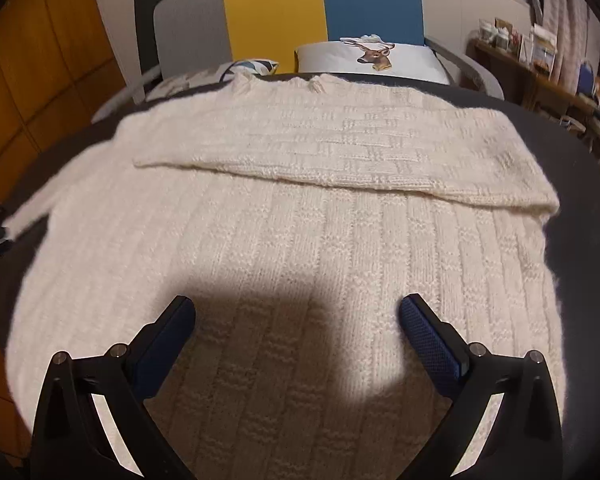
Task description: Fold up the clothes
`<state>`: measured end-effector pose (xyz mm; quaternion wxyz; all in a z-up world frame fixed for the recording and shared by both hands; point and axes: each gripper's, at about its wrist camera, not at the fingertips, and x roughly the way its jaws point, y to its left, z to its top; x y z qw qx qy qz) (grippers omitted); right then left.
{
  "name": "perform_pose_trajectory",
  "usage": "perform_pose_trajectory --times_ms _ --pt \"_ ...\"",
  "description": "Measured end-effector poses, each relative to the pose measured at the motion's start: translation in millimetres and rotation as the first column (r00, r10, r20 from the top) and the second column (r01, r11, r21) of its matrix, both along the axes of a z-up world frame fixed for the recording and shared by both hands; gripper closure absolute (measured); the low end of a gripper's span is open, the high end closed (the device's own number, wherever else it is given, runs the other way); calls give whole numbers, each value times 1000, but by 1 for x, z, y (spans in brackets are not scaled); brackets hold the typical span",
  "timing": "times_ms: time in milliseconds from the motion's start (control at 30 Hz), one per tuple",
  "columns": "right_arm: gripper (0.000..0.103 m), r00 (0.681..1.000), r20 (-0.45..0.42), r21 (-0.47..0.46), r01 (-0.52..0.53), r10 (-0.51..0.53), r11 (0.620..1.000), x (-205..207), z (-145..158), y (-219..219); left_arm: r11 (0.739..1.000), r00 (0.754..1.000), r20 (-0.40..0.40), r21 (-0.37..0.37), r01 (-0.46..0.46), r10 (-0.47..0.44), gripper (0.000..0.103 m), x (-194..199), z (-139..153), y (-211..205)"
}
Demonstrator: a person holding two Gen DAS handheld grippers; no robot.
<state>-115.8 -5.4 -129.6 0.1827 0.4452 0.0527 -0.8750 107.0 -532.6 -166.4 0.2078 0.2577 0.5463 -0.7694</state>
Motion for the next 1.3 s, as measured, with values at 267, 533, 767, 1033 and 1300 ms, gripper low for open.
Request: perform_pose_trajectory --times_ms 267,533,767,1033,1300 --pt "0 1000 -9 36 7 -7 999 2 -3 -4 944 957 -64 195 -267 284 83 63 -30 -98" --pt "0 1000 -13 51 25 -24 998 4 -3 -9 915 950 -69 299 -272 305 81 44 -50 -133" --pt "0 999 -14 53 31 -30 998 5 -3 -10 918 953 -51 287 -274 300 80 26 -52 -140" --pt "0 999 -15 45 30 -30 999 4 -2 -8 895 934 -16 291 -337 357 97 17 -59 -145" --pt "0 999 -17 38 30 -29 999 4 -3 -7 911 929 -37 214 -352 368 99 -9 -40 -137"
